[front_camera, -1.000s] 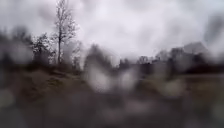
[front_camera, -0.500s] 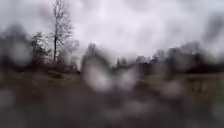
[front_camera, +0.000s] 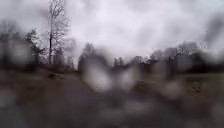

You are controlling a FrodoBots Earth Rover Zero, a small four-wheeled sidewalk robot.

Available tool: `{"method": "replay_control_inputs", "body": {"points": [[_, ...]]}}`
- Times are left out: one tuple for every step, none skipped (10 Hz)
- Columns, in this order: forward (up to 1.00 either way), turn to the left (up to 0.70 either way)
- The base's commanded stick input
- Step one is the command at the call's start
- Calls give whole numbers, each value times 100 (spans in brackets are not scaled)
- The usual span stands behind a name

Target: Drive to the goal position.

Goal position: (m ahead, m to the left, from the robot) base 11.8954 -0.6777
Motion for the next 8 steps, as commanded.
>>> {"method": "replay_control_inputs", "body": {"points": [[100, 40], [100, 40], [100, 40], [100, 40], [100, 40], [100, 40], [100, 30], [100, 13]]}}
